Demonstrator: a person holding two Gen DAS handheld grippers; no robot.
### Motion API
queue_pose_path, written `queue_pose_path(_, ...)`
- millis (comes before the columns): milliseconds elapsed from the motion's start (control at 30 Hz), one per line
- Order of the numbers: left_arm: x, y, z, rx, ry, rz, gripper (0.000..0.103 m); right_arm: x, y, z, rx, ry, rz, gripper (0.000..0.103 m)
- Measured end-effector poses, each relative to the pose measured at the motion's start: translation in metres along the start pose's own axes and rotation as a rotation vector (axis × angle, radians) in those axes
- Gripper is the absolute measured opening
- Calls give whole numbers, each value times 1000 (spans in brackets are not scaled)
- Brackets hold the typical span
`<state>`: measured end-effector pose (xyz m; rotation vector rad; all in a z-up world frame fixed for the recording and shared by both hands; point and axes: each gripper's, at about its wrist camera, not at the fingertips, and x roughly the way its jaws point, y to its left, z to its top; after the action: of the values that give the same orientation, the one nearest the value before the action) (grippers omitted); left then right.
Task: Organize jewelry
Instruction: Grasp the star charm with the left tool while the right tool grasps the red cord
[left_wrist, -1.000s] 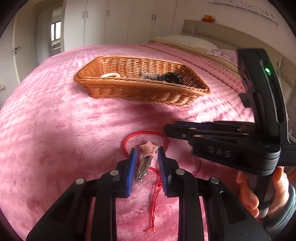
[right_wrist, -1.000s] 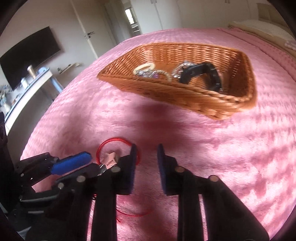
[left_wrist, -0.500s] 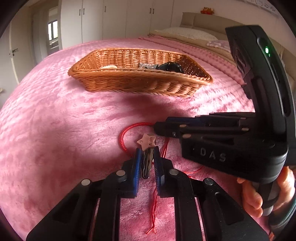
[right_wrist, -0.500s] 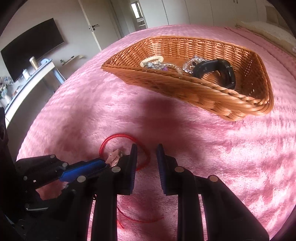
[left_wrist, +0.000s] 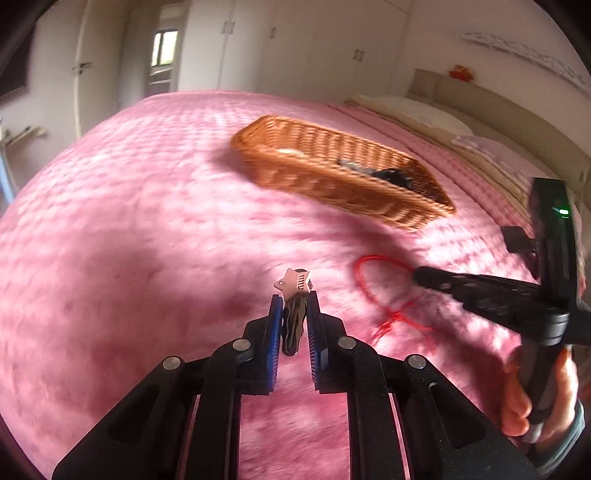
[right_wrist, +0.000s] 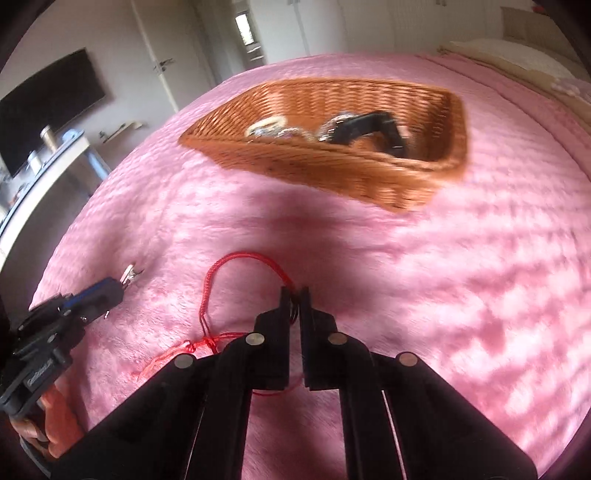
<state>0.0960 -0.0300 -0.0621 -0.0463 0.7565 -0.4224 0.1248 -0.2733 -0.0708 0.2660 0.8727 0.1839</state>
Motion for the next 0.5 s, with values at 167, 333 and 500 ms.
queue_pose_path(167,7,-3,-2,20,16,14,11,4,4,5,-29,16,-11,35)
queue_pose_path(333,7,-1,-3,11,15,5,11,26,22,11,-121,62,-79,36)
queue_pose_path(500,6,-1,-3,6,8,-2,12,24,44,2,-238,53,-121,3)
